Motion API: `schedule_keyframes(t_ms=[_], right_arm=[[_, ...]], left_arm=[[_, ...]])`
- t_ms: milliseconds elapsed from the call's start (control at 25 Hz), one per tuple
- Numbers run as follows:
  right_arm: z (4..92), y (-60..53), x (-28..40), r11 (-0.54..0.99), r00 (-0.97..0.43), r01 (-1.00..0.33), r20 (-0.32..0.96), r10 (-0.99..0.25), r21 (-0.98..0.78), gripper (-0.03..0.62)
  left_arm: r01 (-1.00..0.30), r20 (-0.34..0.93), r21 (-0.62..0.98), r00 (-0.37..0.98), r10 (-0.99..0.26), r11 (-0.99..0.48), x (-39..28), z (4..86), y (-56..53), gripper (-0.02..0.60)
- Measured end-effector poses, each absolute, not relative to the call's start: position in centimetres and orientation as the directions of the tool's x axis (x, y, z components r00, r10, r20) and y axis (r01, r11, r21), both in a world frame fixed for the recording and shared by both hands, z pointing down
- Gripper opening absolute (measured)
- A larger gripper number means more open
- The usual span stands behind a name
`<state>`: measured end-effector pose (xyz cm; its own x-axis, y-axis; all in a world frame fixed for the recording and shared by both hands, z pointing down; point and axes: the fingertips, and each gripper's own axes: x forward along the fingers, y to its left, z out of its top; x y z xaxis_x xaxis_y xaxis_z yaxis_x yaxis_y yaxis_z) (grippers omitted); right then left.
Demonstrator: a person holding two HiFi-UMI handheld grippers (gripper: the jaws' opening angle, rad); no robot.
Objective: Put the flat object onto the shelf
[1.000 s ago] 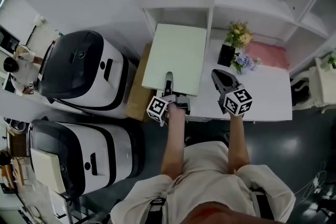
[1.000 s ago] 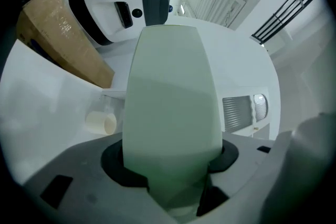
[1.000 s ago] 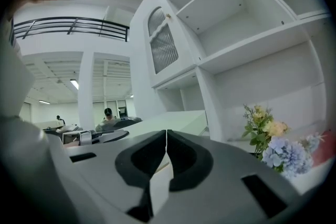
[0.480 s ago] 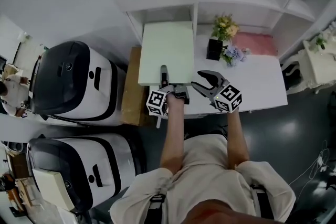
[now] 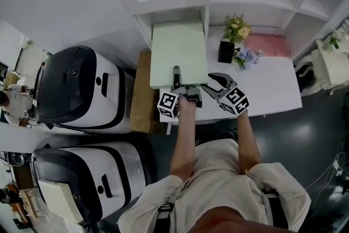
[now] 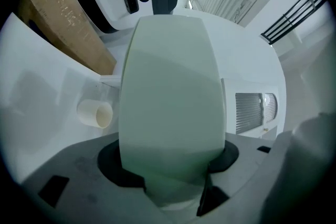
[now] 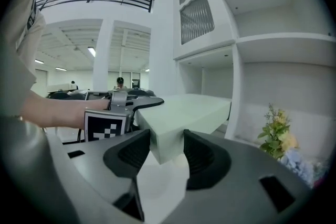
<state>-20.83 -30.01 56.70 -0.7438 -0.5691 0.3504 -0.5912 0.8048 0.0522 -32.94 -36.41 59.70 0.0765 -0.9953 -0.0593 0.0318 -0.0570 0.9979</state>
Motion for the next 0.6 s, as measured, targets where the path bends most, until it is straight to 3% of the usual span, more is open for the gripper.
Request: schedule_keyframes(t_ms=[400,600], right_arm=[[56.5,-31.3,-19.3,0.747,-0.694,-0.662,0.331,-0.639,0.055,0.218],[56.1,-32.0,-19.5,0.742,-0.699,-0.670,0.312,-0.644,0.030,0.217]], left_arm=[[0.015,-0.083,0.997,0.201,-0.976,-0.082,-30.9,59.3,-37.2,0.273],[0.004,-0.172,0.984,0.307,-0.936,-0.180,-30.2,58.3,-36.3,0.290]])
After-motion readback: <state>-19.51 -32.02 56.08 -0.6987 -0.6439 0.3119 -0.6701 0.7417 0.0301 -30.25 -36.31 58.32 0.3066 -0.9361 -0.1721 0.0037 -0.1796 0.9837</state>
